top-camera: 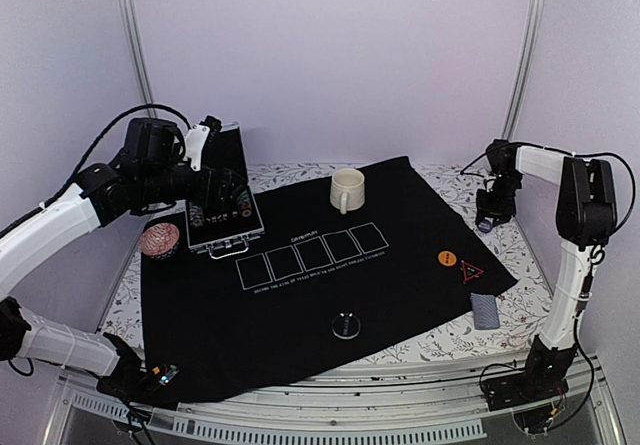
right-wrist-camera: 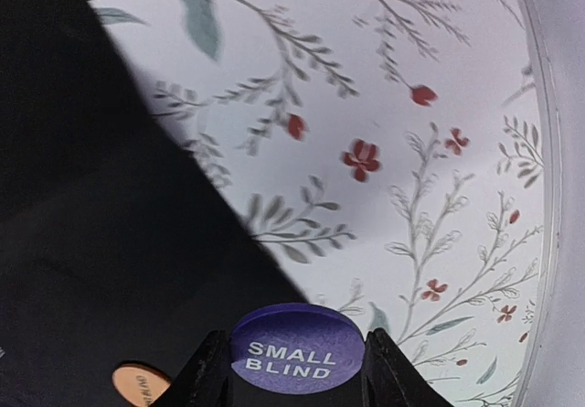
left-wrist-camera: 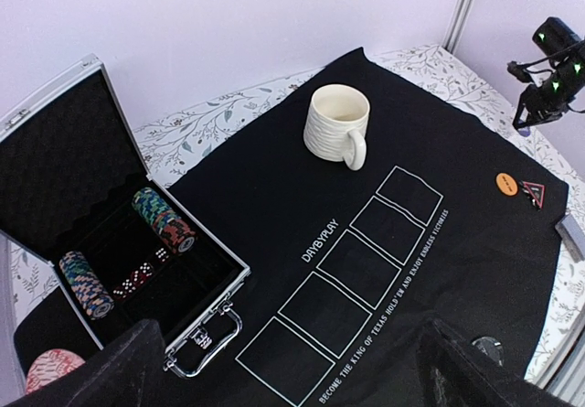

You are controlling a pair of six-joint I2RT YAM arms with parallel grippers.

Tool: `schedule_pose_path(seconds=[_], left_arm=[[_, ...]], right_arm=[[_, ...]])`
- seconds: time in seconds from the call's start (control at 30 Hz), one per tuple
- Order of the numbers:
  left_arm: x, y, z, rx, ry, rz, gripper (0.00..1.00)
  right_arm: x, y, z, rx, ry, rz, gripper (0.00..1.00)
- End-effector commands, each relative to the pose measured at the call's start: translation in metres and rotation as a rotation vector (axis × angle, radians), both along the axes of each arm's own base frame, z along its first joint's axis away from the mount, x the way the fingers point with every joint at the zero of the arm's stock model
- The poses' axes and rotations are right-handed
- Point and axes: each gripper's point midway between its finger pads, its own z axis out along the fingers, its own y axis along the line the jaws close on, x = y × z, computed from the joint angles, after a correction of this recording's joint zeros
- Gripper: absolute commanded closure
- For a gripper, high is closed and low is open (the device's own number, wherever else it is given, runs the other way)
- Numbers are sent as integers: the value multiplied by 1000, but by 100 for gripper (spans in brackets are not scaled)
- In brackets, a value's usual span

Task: Distribute texas hold em gaming equipment
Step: Place the small blind button on the poker table mat.

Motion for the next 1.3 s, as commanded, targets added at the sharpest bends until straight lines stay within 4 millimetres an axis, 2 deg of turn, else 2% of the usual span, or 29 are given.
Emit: schedule_pose_path(seconds=[0.0,0.13,0.3,0.4,0.5,0.63,0.7,0.73,0.8,0.87,0.97,1.03,1.1,1.17,1.27], left_arm=[[-1,7,-1,9,-2,11,2],[-2,6,-2,4,4,6,2],[-3,7,-3,5,5,7,2],[-3,7,-5,8,8,6,2],[-2,6,-6,12,10,5,2],[-2,6,-6,12,11,3,2],[-3,6,-7,15,10,4,2],[-3,7,-7,15,9,4,2],[-3,7,-7,15,8,4,2],[-4,7,-6,11,8,4,2],[-2,4,-10,1,5,0,2],[1,0,-12,-6,13,-10,2],[4,-3,-13,-11,23,-13,2],[5,-5,-16,-12,32,-18,2],[4,-6,-19,-6,37,-25,2]], right_arm=[[21,70,4,59,-33,162,64],[34,125,-11,77,-22,278,64],[41,162,-32,95,1,328,64],[44,176,-36,104,-3,353,64],[41,183,-54,93,29,365,64],[41,189,-58,91,32,375,62],[40,191,-59,93,33,379,56],[40,194,-57,105,34,382,48],[39,201,-49,142,30,394,28],[40,203,-34,139,4,401,2],[41,195,8,108,-60,397,1],[27,186,20,80,-55,389,1],[3,173,17,55,-13,380,1],[-26,158,1,39,55,364,1],[-64,148,-21,47,143,348,1]])
